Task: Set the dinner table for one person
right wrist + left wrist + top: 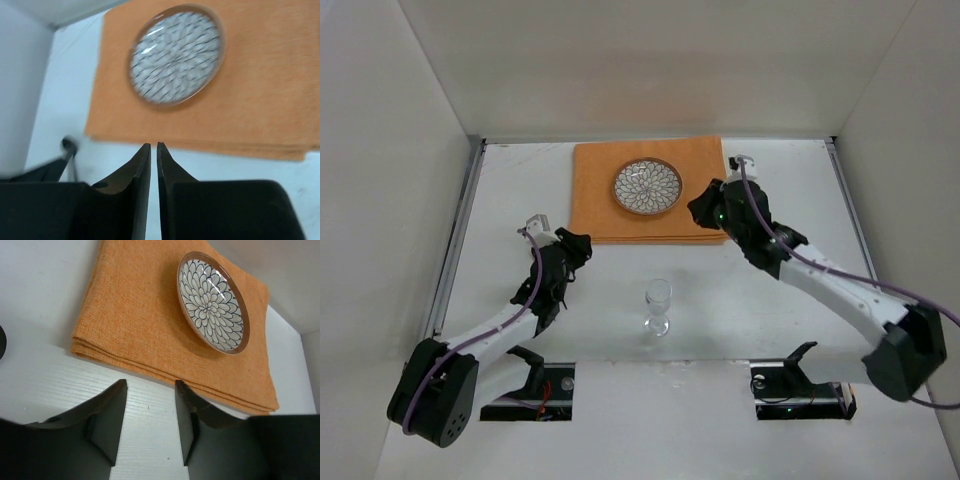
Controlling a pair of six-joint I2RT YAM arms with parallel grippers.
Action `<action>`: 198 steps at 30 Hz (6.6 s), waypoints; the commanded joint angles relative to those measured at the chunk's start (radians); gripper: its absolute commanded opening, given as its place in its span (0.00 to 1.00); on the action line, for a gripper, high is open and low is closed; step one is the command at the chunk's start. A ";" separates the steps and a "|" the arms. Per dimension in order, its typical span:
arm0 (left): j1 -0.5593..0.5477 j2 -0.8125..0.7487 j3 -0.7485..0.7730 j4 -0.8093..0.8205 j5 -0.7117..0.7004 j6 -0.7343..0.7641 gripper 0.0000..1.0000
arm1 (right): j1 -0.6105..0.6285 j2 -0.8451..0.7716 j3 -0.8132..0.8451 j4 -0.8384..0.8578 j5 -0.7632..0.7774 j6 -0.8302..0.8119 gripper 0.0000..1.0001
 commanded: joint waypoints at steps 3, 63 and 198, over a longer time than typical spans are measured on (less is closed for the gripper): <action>-0.015 -0.010 0.022 0.029 0.001 0.001 0.24 | 0.250 -0.236 0.022 -0.331 0.088 -0.166 0.14; -0.030 -0.013 0.016 0.027 -0.019 0.010 0.45 | -0.148 0.325 0.746 -0.281 0.221 -0.435 0.03; 0.068 0.128 0.198 -0.681 -0.185 0.007 0.24 | 0.254 -0.176 -0.487 0.415 0.088 -0.103 0.21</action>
